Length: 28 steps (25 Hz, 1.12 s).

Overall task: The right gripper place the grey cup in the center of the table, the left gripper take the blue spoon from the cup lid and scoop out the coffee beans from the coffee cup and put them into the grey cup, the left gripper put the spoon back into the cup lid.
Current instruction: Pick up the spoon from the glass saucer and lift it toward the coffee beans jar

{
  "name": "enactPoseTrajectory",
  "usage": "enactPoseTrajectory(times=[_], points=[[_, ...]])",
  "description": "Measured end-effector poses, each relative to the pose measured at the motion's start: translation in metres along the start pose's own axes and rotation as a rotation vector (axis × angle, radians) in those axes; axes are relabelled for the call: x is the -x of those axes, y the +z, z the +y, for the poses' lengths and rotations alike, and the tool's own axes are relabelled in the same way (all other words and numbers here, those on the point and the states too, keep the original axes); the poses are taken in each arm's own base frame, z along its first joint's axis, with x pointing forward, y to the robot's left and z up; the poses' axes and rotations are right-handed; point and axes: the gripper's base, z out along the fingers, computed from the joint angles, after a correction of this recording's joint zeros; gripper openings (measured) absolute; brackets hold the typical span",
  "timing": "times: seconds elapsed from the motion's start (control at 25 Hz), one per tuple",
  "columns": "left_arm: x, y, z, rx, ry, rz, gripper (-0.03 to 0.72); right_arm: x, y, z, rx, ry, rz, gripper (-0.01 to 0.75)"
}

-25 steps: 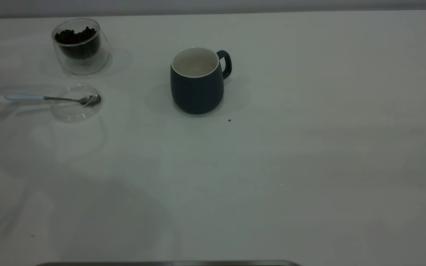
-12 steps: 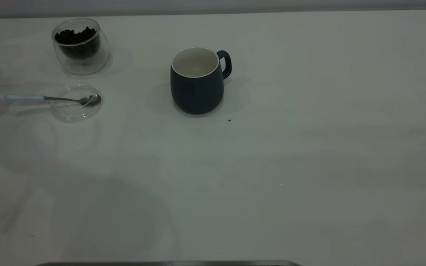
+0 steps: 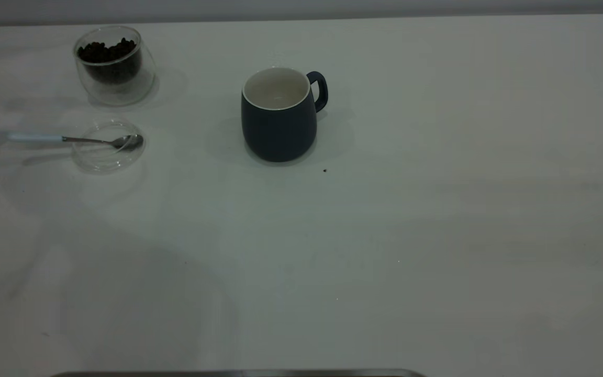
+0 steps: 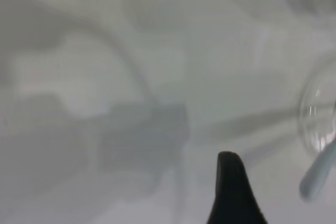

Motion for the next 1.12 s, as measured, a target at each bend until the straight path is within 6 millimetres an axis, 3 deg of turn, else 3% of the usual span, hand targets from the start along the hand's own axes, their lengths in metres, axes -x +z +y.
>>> enactPoseTrajectory(times=[0.16, 0.32, 0.6, 0.88, 1.12], points=[[-0.021, 0.027, 0.014, -0.066, -0.028, 0.122, 0.538, 0.000, 0.000, 0.000, 0.000, 0.000, 0.000, 0.453], [-0.032, 0.045, 0.031, -0.131, -0.111, 0.068, 0.534, 0.000, 0.000, 0.000, 0.001, 0.000, 0.000, 0.453], [-0.030, 0.043, 0.031, -0.225, -0.076, 0.022, 0.496, 0.000, 0.000, 0.000, 0.001, 0.000, 0.000, 0.453], [-0.003, 0.022, 0.024, -0.290, -0.041, -0.054, 0.485, 0.000, 0.000, 0.000, 0.001, 0.000, 0.000, 0.453], [-0.011, 0.026, 0.028, -0.262, -0.057, 0.015, 0.485, 0.000, 0.000, 0.000, 0.001, 0.000, 0.000, 0.453]])
